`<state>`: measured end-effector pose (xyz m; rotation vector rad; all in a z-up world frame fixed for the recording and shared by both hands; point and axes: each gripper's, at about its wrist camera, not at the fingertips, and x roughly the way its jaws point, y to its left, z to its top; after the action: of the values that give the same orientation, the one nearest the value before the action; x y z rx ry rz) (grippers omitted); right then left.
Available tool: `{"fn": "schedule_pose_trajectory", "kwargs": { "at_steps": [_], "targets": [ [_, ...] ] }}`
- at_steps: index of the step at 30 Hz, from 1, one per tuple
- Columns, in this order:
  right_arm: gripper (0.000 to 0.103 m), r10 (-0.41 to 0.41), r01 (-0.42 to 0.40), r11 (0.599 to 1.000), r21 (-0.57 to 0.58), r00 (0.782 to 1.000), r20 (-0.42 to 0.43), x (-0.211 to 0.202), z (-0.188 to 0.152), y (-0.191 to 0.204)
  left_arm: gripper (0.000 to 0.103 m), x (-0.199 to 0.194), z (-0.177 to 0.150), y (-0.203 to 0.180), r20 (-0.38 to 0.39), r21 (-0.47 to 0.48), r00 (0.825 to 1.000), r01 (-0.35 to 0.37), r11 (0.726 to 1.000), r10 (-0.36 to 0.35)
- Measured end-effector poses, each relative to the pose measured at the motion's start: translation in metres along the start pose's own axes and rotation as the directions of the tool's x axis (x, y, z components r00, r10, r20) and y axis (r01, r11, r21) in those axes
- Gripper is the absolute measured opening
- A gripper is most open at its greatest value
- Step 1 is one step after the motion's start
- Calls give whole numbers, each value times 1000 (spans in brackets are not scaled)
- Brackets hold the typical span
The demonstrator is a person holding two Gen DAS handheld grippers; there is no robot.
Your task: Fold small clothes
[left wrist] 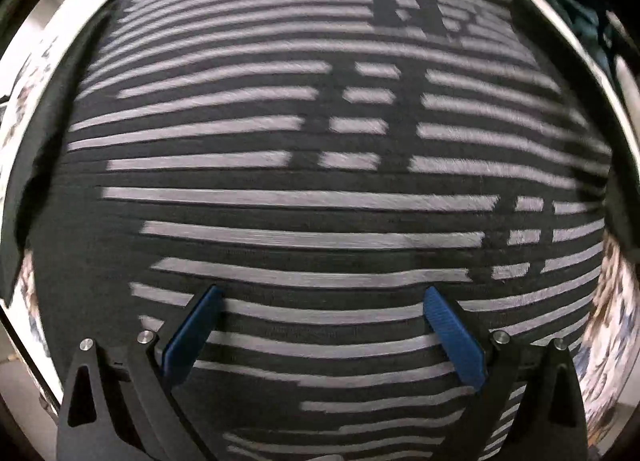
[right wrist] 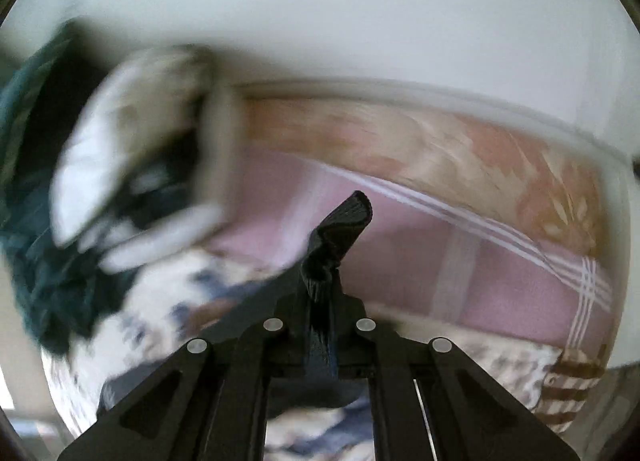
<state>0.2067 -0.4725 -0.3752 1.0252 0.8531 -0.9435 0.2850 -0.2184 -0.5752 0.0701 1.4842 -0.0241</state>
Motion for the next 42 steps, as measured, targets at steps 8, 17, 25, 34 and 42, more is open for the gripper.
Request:
{"fn": "schedule_pose_trajectory", "kwargs": {
  "at_steps": [8,17,25,34,42],
  "targets": [
    [7,227,-232,906,-355,972,-56,-51,-78,230,103,-43,5,111,75,-161,995,-51,986,64],
    [7,242,-381,643,-664,924,-297,23,-283,403,103,-40,41,285,107,-381,963,-189,905,246],
    [7,92,-376,405,-833,924,-372,62,-530,465,103,-49,34,348,126,-452,954,-189,872,273],
    [42,-48,-424,291,-858,889,-456,72,-576,449,103,-51,1,395,85,-535,977,-123,836,198],
    [101,-100,-213,536,-817,945,-312,42,-416,325,103,-34,-84,456,49,-793,998,59,606,-33]
  ]
}}
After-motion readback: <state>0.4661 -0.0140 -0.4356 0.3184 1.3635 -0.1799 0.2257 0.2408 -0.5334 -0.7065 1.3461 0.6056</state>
